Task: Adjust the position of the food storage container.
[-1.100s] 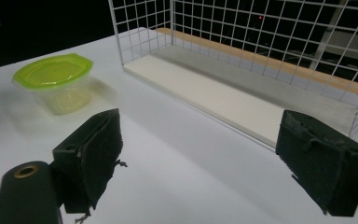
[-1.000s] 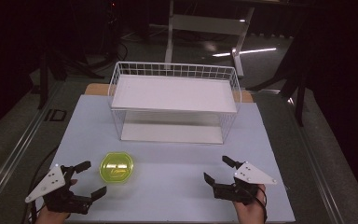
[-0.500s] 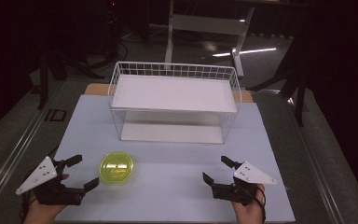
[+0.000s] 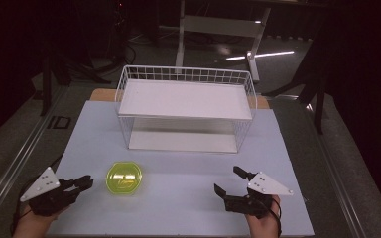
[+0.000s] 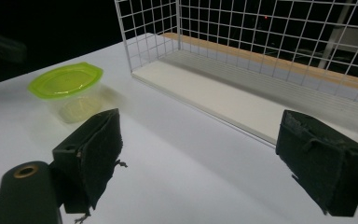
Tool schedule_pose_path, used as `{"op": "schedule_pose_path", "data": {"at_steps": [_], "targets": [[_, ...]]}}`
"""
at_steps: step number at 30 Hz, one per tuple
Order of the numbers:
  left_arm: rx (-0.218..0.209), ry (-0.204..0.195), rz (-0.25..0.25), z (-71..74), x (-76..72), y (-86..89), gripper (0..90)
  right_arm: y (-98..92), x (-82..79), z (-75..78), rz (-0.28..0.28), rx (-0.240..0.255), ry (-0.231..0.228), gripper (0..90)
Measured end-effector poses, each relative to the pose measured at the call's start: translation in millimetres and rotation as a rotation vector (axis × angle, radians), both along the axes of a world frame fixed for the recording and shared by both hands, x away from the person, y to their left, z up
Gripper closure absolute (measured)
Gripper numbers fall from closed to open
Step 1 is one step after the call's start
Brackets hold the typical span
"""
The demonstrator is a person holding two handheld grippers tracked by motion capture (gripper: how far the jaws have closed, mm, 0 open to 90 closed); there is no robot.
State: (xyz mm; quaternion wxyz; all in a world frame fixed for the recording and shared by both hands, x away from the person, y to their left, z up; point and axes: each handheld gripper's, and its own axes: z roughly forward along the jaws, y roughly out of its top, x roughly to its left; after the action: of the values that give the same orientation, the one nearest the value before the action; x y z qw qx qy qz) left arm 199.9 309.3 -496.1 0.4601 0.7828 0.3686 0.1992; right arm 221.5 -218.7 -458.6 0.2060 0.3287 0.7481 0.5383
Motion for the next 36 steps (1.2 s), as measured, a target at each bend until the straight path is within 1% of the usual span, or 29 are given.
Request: {"op": "schedule_pose_path", "data": {"at_steps": [1,2,3,4,5,8,12,15,17,19,20,25,28,29,30,31,33,36], "targets": [[0.017,0.031,0.000,-3.2,2.5,-1.3,88.4,0.2,-0.1,-0.1,0.000,-0.001,0.004,14.3],[0.048,0.048,0.000,-6.9,5.0,-3.1,89.7,0.3,0.0,-0.2,0.000,-0.003,0.005,14.2],[0.069,0.064,-0.004,-9.6,7.3,-4.4,90.0,0.3,-0.2,-0.1,0.000,-0.003,0.004,14.3],[0.073,0.079,-0.008,-11.9,9.4,-5.5,90.0,0.1,-0.2,0.0,0.000,-0.003,0.004,14.3],[0.075,0.082,-0.014,-13.3,10.6,-6.3,90.0,0.0,-0.2,0.1,0.000,-0.003,0.002,14.3],[0.079,0.109,-0.039,-16.9,15.2,-13.0,90.0,-0.3,-0.7,0.0,0.002,-0.001,0.002,14.3],[0.118,0.147,-0.059,-19.5,20.5,-23.8,90.0,-0.4,-0.2,-0.5,0.004,-0.001,0.006,14.3],[0.106,0.156,-0.067,-22.0,24.2,-29.0,90.0,-0.5,-0.7,-0.3,0.006,-0.004,0.005,14.3],[0.108,0.162,-0.077,-23.8,25.2,-32.5,90.0,-1.0,-1.2,-0.1,0.006,-0.003,0.003,14.3],[0.108,0.162,-0.077,-23.8,25.2,-32.5,90.0,-1.2,-1.2,0.1,0.006,-0.004,0.002,14.3],[0.120,0.180,-0.097,-26.7,27.3,-41.3,90.0,-1.9,-1.2,0.3,0.005,-0.002,0.001,14.3],[0.121,0.185,-0.121,-27.9,30.5,-54.6,90.0,-2.3,-0.9,0.3,0.005,0.000,0.001,14.3],[0.140,0.191,-0.138,-28.6,33.1,-65.5,90.0,-2.5,-1.0,0.3,0.005,0.002,0.001,14.3],[0.136,0.193,-0.144,-28.6,33.5,-70.0,90.0,-2.6,-0.9,0.4,0.005,0.003,0.003,14.3],[0.136,0.193,-0.144,-28.6,33.5,-70.0,90.0,-2.6,-0.9,0.4,0.005,0.003,0.003,14.3],[0.141,0.195,-0.160,-28.0,35.1,-78.1,90.0,-2.7,-0.9,0.4,0.004,0.004,0.003,14.3],[0.133,0.198,-0.163,-28.2,36.3,-83.3,90.0,-2.8,-1.1,0.5,0.004,0.003,0.002,14.3],[0.136,0.204,-0.182,-29.1,37.2,-90.5,90.0,-2.9,-1.1,0.6,0.004,0.003,0.001,14.3]]}}
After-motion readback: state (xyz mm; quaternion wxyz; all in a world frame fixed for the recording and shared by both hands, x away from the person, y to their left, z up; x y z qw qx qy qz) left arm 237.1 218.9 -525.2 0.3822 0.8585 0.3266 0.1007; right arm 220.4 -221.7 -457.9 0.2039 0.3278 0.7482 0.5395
